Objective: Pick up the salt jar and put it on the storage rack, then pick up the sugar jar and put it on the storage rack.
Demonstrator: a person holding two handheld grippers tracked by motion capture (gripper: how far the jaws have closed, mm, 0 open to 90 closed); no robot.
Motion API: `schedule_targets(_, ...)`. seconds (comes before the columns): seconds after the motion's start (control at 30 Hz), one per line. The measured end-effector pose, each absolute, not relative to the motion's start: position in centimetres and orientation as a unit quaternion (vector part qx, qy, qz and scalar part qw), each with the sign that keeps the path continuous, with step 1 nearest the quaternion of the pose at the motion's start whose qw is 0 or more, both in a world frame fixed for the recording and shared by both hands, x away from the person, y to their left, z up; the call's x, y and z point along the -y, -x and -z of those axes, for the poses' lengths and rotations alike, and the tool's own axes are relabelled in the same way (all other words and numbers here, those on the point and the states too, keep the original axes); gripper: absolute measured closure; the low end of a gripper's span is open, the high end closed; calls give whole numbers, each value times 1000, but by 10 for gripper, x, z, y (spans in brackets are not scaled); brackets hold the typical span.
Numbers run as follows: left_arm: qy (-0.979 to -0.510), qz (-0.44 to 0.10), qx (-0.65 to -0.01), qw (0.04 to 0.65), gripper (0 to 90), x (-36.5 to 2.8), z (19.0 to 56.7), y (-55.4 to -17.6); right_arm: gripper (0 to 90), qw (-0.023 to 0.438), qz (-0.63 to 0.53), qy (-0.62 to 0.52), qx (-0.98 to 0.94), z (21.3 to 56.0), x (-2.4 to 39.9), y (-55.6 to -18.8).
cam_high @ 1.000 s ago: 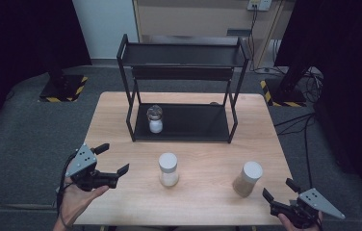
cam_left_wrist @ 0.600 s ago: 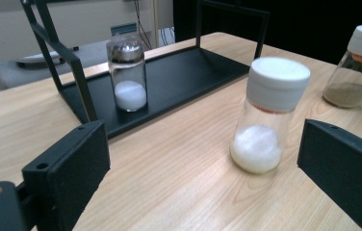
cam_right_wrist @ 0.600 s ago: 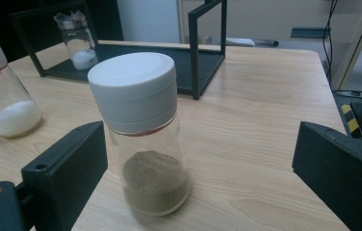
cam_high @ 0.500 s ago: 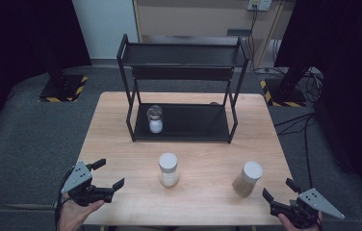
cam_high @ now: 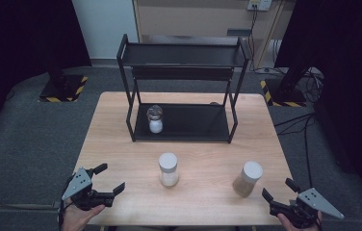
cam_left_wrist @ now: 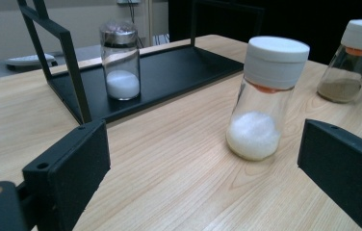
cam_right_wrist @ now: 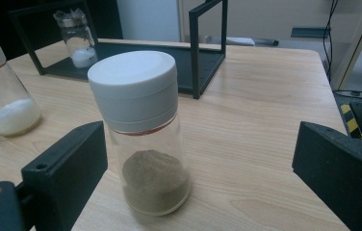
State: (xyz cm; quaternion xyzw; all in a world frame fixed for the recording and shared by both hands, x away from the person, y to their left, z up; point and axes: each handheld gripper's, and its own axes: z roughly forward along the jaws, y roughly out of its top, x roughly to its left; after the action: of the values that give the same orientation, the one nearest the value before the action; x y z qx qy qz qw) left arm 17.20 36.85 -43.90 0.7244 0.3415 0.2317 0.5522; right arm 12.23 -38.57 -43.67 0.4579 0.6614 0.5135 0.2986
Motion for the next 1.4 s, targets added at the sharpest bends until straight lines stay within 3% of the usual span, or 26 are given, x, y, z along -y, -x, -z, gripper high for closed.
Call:
schedule_targets(0.33,-725,-213,-352,553,33,-381,453,-177,53,298,-513,-459,-662,437,385,-123)
schedule_targets(1.4,-729,-222,-343,549,25,-385,455,-175,35,303,-513,-452,-664,436,383,-122)
